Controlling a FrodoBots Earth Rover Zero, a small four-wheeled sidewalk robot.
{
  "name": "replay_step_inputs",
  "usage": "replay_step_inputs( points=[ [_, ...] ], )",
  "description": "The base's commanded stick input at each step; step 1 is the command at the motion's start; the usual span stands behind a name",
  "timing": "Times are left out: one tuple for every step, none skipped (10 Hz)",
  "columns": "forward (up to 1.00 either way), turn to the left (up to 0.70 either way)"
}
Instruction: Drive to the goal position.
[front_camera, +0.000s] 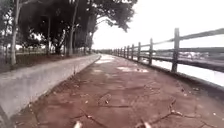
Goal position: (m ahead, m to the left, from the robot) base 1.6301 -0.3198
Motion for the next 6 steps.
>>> replay_step_inputs(
  points=[
    [0.5,0.02],
    [0.5,0.02],
    [0.5,0.02],
    [0.5,0.02],
    [0.5,0.02],
    [0.5,0.02]
  ],
)
